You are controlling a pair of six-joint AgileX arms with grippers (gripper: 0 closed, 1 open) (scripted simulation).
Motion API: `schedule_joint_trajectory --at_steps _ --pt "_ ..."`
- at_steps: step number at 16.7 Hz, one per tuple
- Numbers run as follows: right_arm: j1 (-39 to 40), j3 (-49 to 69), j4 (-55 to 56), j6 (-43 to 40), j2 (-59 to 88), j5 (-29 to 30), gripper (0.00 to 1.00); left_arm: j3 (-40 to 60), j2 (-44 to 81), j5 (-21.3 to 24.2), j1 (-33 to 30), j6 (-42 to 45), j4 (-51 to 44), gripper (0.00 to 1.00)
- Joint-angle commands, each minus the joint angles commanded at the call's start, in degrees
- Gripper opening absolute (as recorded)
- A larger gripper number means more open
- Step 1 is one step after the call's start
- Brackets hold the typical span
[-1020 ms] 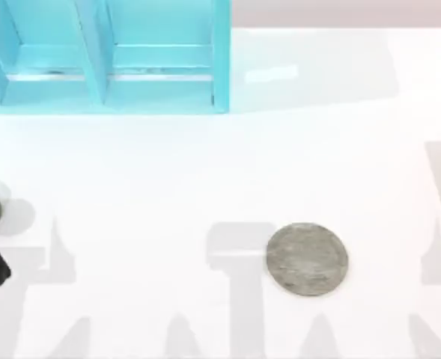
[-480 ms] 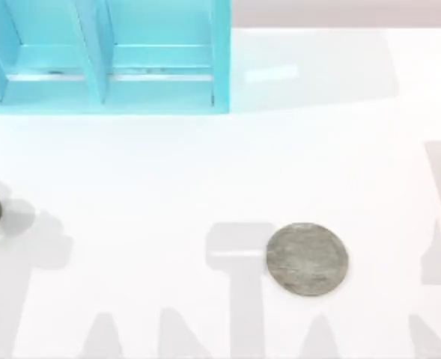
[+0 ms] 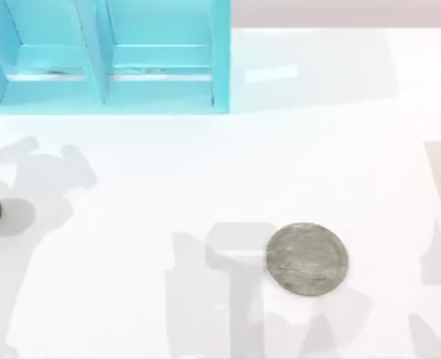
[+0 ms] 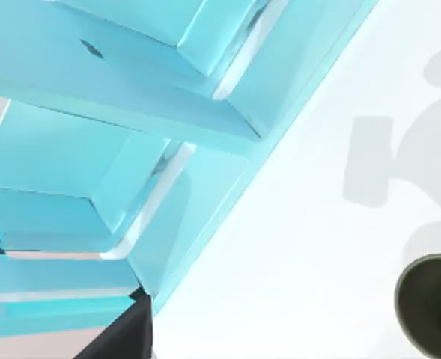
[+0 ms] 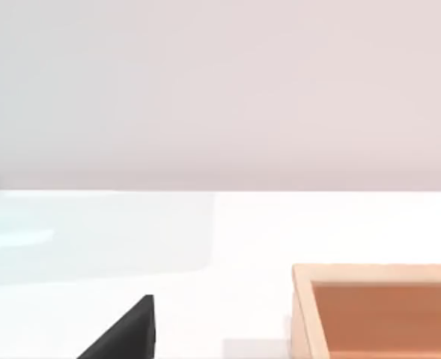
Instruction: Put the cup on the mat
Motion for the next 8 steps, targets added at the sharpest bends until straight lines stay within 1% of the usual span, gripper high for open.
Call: schedule_joint_trajectory --at_steps 4,8 --pt "0.0 0.0 0.0 0.0 0.0 0.0 1.00 7.3 10.2 1.3 -1.9 11.8 -9.4 1.00" --pt "0.0 0.0 0.0 0.0 0.0 0.0 1.00 17.9 25.4 1.1 0.1 25.5 -20.9 1.00"
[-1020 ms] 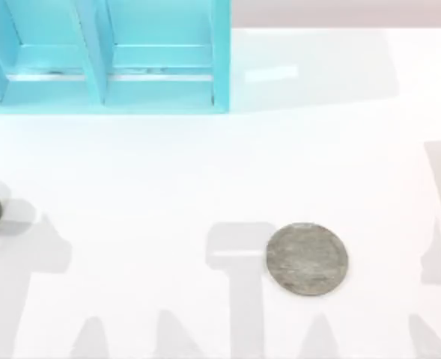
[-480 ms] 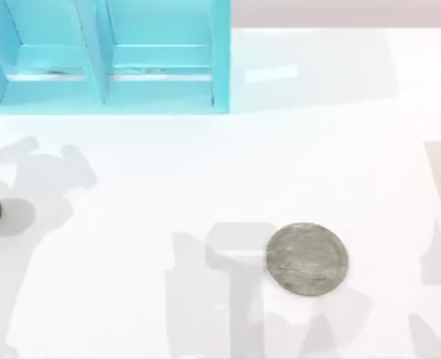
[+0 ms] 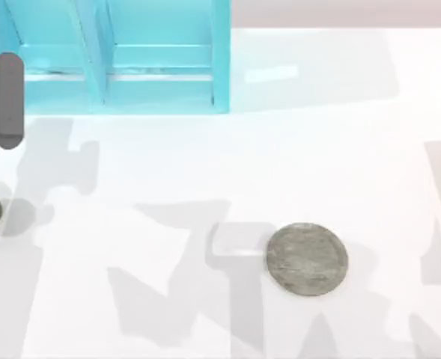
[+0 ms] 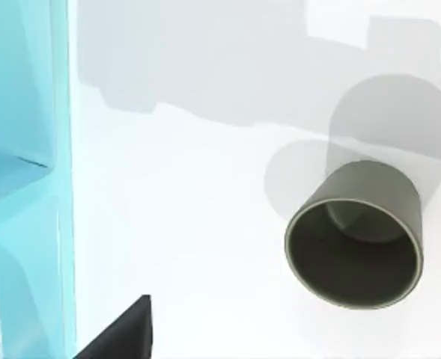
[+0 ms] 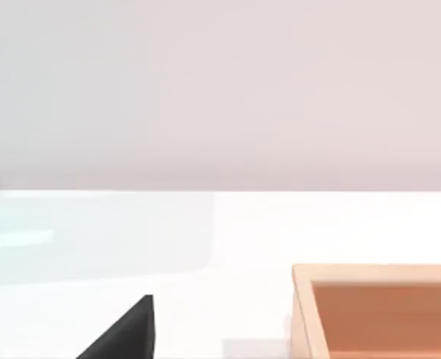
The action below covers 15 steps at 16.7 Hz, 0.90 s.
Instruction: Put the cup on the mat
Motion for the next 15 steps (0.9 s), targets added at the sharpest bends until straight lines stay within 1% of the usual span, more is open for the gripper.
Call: schedule_joint_trajectory --at_steps 4,7,9,15 --pt "0.0 0.0 0.0 0.0 0.0 0.0 1.00 8.8 12.8 0.6 4.4 10.0 -10.9 1.00" --pt "0.0 0.0 0.0 0.0 0.0 0.0 1.00 13.6 18.5 1.7 8.3 14.1 -16.1 1.00" --pt "0.0 0.0 0.0 0.0 0.0 0.0 1.00 15.1 19.9 2.1 9.8 14.8 -17.5 1.00" --pt "0.0 0.0 0.0 0.0 0.0 0.0 1.00 14.7 19.8 2.0 9.6 14.8 -17.2 1.00"
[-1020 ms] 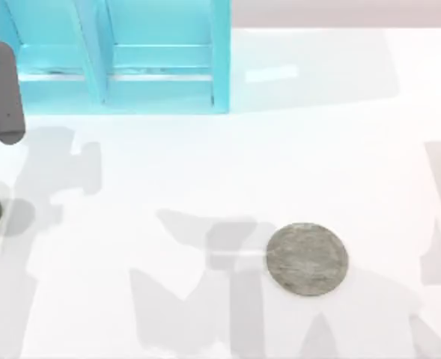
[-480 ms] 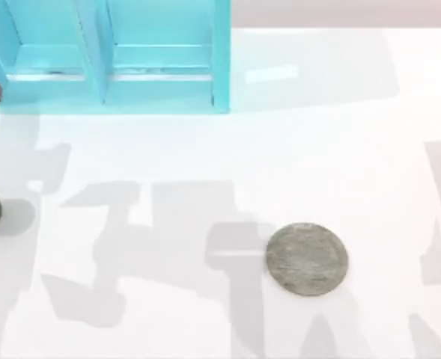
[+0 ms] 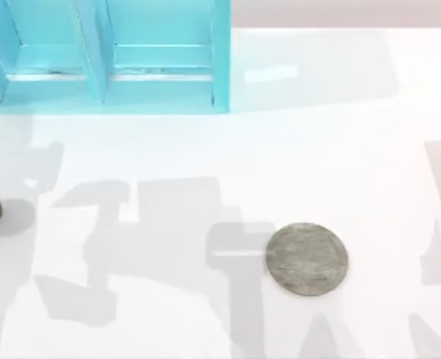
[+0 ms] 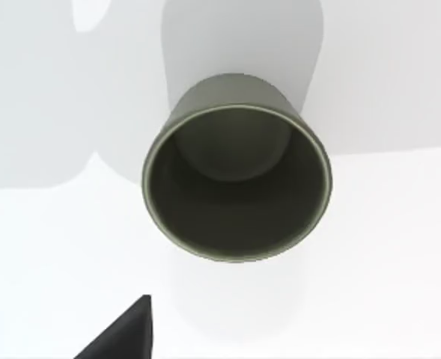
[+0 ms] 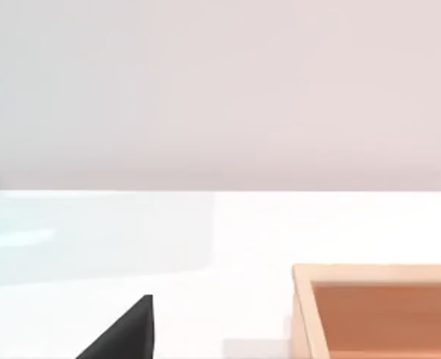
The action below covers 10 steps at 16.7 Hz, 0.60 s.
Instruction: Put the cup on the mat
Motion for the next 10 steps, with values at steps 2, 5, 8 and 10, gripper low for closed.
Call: schedule_joint_trajectory --at_steps 2,5,8,10 --pt "0.0 0.0 0.0 0.0 0.0 0.0 1.00 -1.8 0.7 0.1 0.1 0.0 2.0 1.00" --pt "0.0 0.0 0.0 0.0 0.0 0.0 1.00 -6.9 2.5 0.1 0.2 0.1 9.6 1.00" --pt "0.0 0.0 0.0 0.0 0.0 0.0 1.00 -12.7 4.8 0.1 0.3 0.3 18.1 1.00" --pt "0.0 0.0 0.0 0.0 0.0 0.0 1.00 -15.2 5.7 0.1 0.4 0.3 20.9 1.00"
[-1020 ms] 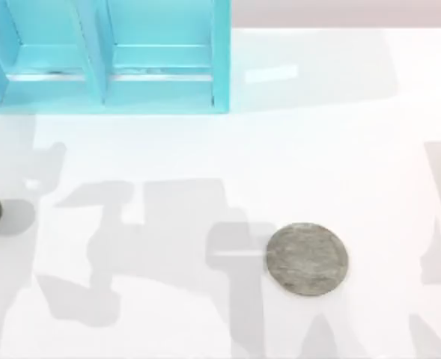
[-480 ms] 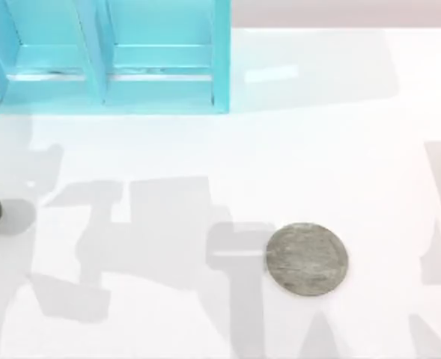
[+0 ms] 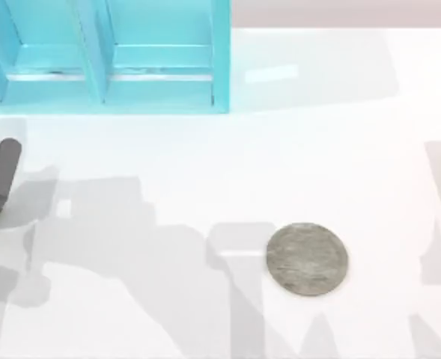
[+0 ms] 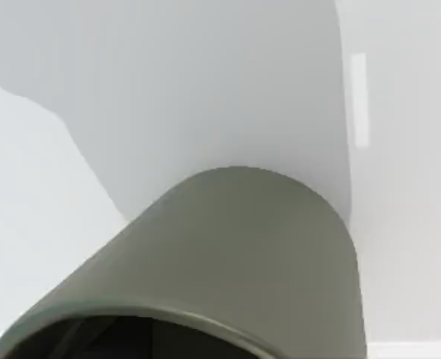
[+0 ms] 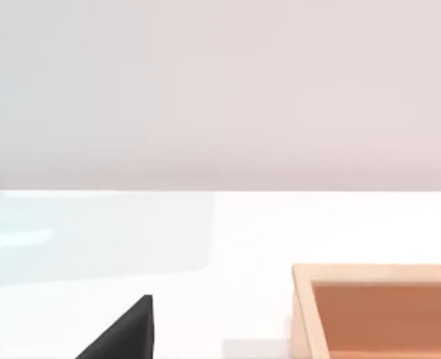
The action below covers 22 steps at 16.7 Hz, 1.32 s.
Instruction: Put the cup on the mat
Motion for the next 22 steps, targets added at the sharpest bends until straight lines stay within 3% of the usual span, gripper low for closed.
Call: schedule_joint_trajectory --at_steps 4,17,22 --pt "0.0 0.0 0.0 0.0 0.0 0.0 1.00 -0.5 0.2 0.0 0.0 0.0 0.5 1.00" --pt "0.0 0.0 0.0 0.0 0.0 0.0 1.00 -0.5 0.2 0.0 0.0 0.0 0.5 0.02" --pt "0.0 0.0 0.0 0.0 0.0 0.0 1.00 -0.5 0.2 0.0 0.0 0.0 0.5 0.00"
